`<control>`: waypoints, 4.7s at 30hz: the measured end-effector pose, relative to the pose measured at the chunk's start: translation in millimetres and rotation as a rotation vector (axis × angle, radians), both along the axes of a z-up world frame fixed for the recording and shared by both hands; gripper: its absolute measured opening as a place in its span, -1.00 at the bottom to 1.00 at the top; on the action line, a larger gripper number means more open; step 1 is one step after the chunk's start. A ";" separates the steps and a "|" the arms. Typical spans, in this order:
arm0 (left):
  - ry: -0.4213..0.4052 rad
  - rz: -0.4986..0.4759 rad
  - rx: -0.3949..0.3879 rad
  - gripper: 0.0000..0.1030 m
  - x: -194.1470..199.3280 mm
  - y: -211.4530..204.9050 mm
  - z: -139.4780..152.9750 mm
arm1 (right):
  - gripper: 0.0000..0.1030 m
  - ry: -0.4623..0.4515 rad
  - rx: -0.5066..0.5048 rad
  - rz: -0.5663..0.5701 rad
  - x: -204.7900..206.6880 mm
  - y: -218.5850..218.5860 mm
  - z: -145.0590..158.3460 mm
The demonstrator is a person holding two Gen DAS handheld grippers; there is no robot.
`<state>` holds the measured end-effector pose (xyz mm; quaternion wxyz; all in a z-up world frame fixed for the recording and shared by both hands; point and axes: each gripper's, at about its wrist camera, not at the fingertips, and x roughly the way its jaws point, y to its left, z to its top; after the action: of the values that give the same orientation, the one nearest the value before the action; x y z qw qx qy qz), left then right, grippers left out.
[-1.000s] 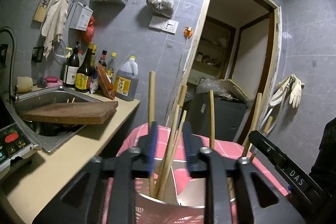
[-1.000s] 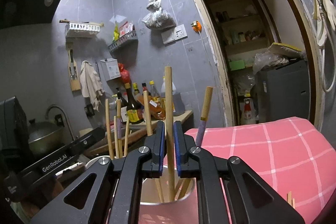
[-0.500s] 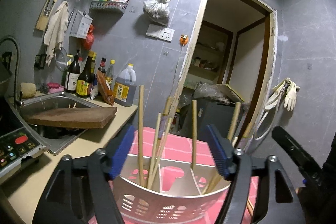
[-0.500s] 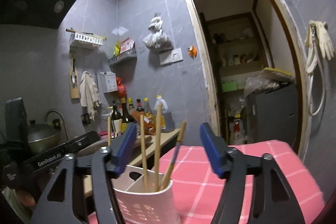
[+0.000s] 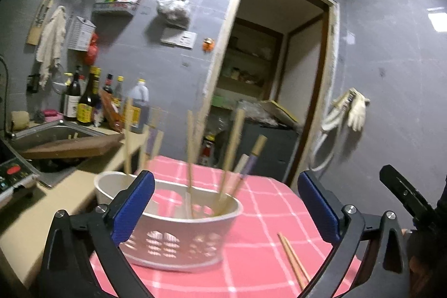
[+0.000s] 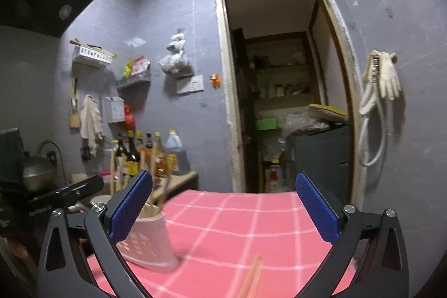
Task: Organize utensils
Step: 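Open both tools to release the chopsticks and pull back from the holder, then grasp a plain chopstick on the cloth with the left tool while the right tool grasps the other, then lift both held chopsticks upright and carry them over the white holder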
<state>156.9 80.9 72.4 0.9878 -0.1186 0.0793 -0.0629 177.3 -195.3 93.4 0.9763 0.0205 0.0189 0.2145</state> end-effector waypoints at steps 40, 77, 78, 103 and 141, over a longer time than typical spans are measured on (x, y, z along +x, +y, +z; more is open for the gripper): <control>0.546 -0.002 0.119 0.95 70.3 -67.7 -108.2 | 0.29 0.735 -0.397 -0.004 84.5 -13.1 -133.3; 0.685 -0.384 0.156 -0.25 157.8 -141.6 -122.0 | -0.81 0.866 -0.184 0.046 141.0 -62.5 -134.9; 0.695 -0.385 0.151 -0.28 161.2 -143.9 -123.3 | -0.81 0.867 -0.184 0.037 144.5 -61.5 -134.3; 0.738 -0.366 0.082 -0.90 153.6 -139.3 -123.2 | -0.93 0.948 -0.110 -0.047 163.1 -60.0 -136.5; 0.220 -0.148 -0.063 -0.91 55.7 -69.9 -50.0 | -0.94 0.382 0.178 0.147 50.1 -16.1 -53.2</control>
<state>212.6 10.9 22.4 0.9615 -0.1498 0.1938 -0.1245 227.4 -211.4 40.2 0.9311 0.1453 0.1860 0.2781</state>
